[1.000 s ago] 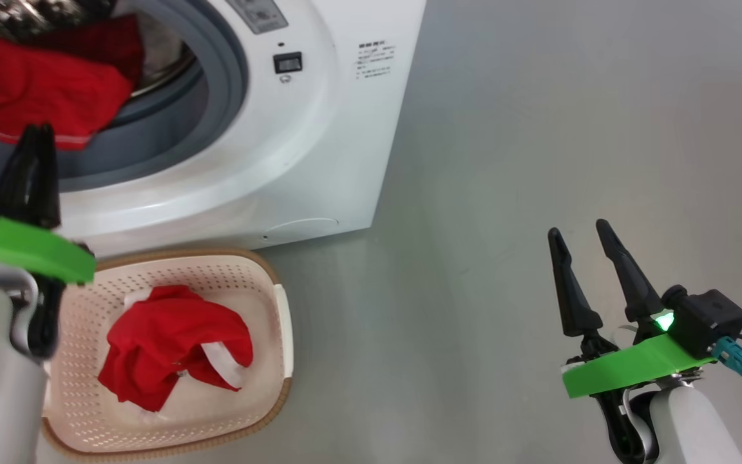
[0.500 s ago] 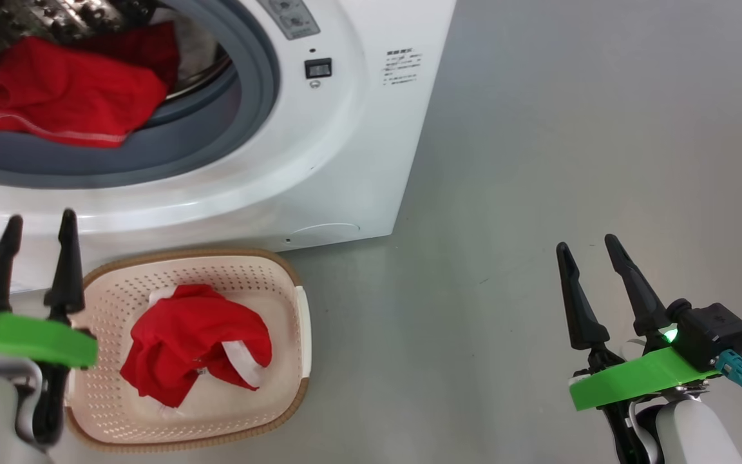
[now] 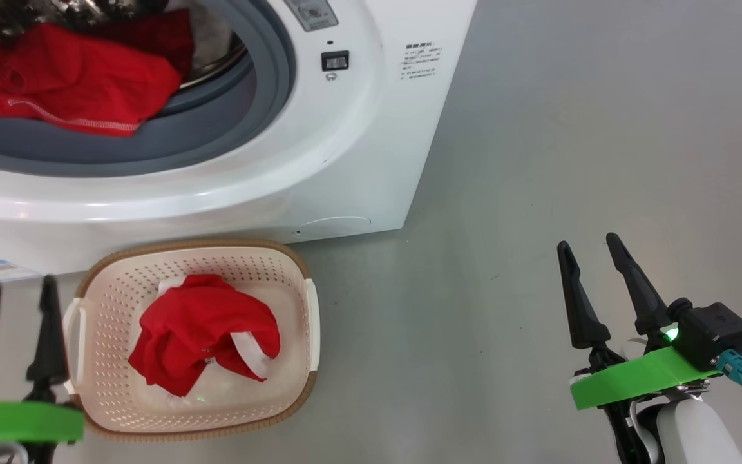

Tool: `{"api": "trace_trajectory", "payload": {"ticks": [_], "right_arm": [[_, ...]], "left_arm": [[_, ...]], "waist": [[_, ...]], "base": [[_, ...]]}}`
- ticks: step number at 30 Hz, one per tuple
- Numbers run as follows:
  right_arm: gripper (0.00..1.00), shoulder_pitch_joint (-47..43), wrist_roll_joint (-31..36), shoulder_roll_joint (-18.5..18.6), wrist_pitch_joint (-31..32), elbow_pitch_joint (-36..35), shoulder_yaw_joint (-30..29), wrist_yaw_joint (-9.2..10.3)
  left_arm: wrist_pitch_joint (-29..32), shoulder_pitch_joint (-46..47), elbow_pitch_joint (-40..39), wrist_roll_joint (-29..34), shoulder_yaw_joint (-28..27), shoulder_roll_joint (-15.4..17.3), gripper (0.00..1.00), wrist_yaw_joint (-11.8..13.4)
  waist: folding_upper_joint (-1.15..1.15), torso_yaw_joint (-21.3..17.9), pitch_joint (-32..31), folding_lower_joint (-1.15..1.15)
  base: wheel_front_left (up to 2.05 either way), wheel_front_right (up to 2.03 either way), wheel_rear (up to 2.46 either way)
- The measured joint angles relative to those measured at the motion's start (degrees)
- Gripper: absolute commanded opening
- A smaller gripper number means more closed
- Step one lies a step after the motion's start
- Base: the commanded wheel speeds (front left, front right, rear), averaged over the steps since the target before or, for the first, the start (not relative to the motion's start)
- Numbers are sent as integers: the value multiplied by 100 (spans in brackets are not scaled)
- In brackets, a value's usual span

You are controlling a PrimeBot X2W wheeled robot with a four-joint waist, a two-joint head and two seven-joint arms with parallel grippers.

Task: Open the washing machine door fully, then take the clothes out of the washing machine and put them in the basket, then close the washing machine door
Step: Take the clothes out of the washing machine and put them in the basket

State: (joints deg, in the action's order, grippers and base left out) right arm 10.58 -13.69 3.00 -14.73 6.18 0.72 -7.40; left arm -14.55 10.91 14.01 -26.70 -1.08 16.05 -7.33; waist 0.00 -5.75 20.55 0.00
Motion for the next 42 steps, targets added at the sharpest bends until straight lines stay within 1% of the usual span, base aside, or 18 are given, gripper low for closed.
{"api": "trace_trajectory", "payload": {"ticks": [4,8,15,20,24,27,32,40,42], "right_arm": [[100,3,1,-1,0,-1,0,0],[100,9,1,0,0,-2,-2,0],[100,16,1,-1,0,-2,-14,0],[100,29,1,-1,0,-2,-18,0],[100,29,1,-1,0,-2,-27,0],[100,34,1,-1,0,-3,-24,0],[100,107,0,-1,0,-2,-14,0],[100,242,-16,1,0,-11,35,0],[100,242,-30,0,0,-10,55,0]], "left_arm": [[0,-361,-294,52,-245,-56,100,0],[0,-631,-495,93,-457,-188,100,0],[0,-715,-620,111,-564,-244,100,0],[0,-709,-615,111,-535,-259,100,0],[0,-641,-442,148,-205,-158,100,0],[1,-355,-229,153,113,-75,100,0],[156,517,-4,158,488,68,100,0],[911,1811,536,335,878,54,100,9],[1172,2272,823,411,981,56,100,12]], "waist": [[0,3,34,0],[0,-3,78,0],[0,-18,118,0],[0,-21,135,0],[0,0,154,0],[0,17,187,0],[0,28,273,0],[0,-18,385,0],[0,-54,406,0]], "base": [[0,0,0],[0,0,0],[0,0,0],[0,0,0],[0,0,0],[0,0,0],[0,0,0],[0,0,0],[0,0,0]]}}
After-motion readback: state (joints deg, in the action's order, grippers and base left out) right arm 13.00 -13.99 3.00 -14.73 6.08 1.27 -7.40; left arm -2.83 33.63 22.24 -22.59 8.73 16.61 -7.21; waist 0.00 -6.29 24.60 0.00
